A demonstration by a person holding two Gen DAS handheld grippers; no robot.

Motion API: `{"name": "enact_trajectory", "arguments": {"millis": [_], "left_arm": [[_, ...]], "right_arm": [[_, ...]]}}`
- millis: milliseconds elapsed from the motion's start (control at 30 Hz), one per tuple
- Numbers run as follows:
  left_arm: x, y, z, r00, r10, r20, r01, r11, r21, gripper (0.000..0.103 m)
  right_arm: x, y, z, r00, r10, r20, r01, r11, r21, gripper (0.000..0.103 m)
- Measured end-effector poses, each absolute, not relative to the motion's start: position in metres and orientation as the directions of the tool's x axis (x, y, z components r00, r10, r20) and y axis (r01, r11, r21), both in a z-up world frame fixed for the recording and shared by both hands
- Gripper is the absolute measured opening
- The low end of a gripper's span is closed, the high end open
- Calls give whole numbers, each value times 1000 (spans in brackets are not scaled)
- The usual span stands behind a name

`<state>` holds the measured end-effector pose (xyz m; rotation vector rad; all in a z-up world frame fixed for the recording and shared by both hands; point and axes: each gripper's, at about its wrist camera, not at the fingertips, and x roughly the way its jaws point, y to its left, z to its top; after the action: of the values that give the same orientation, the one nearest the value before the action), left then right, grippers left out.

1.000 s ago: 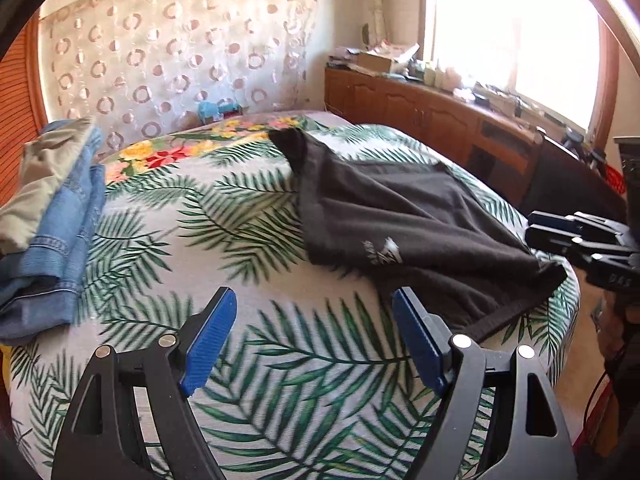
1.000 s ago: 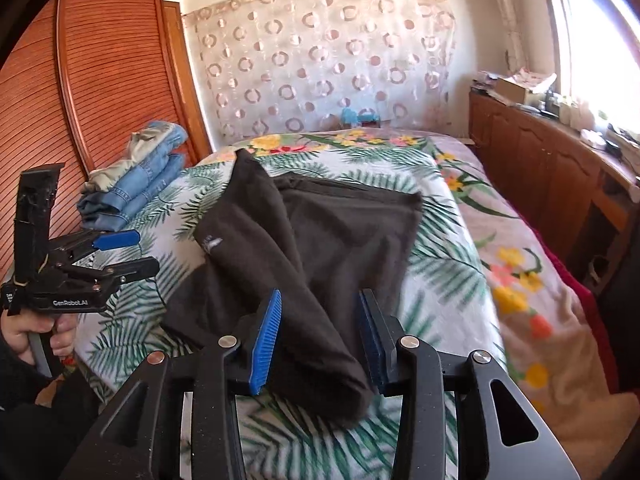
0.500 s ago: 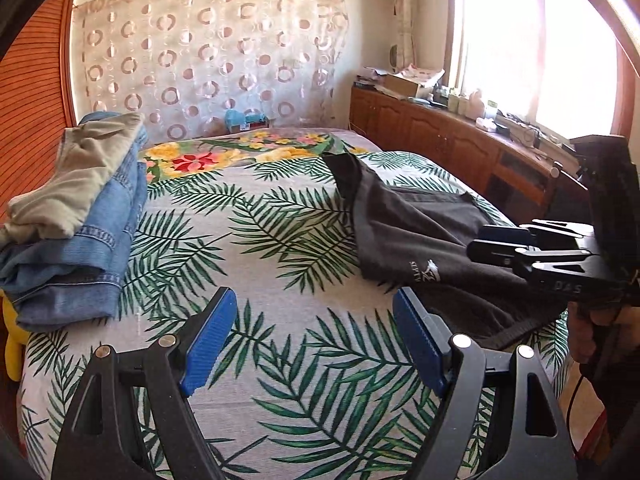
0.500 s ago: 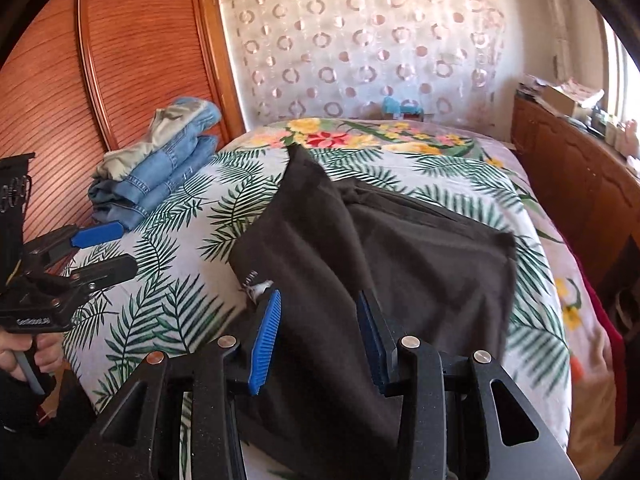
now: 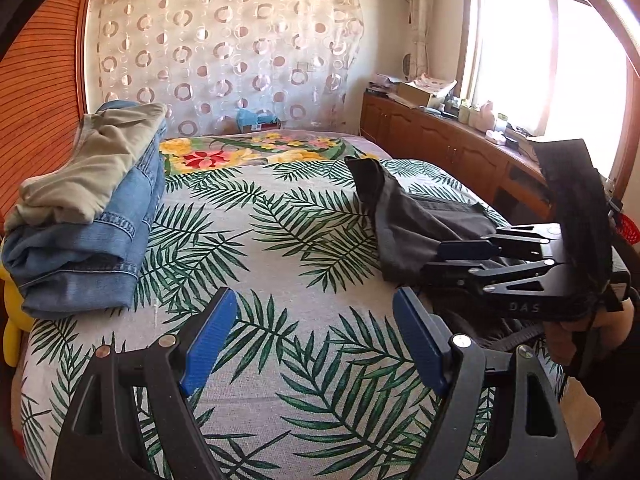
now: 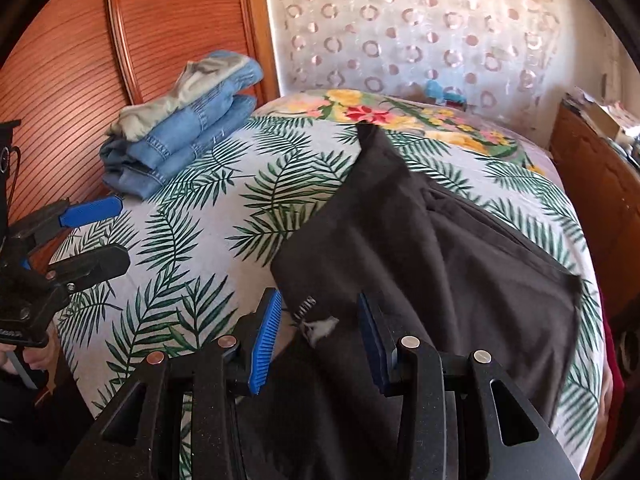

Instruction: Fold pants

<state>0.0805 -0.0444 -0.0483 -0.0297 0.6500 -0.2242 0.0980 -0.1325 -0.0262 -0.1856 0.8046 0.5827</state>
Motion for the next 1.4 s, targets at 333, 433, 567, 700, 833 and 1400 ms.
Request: {"name": "enact_trajectory", "arguments": {"millis": [333, 433, 567, 700, 833, 1400], "left_arm": [[82, -44, -51, 768, -216, -602, 198, 975, -98, 81], [82, -45, -53, 764, -217, -608, 199, 975, -98, 81], [83, -48, -55, 756, -223, -615, 208, 973, -98, 81], [81, -54, -55, 751, -232, -618, 224, 970, -92, 81], [81, -61, -58, 745, -238, -623, 238, 968, -85, 81], [82, -79, -67, 718, -260, -645, 272, 959, -84, 81]], "right_arm": [[119, -101, -43, 518, 375, -768, -595, 804, -8, 30], [121, -98, -46, 519, 370, -770, -599, 801, -19, 26], [121, -96, -48, 532, 353, -770, -598, 800, -46, 10], [120, -115, -32, 550, 395, -736, -579, 816, 6, 4], [114, -141, -10, 609, 404, -683, -546, 838, 9, 3], [141, -208, 2, 713, 173, -680, -295, 953, -66, 6]]}}
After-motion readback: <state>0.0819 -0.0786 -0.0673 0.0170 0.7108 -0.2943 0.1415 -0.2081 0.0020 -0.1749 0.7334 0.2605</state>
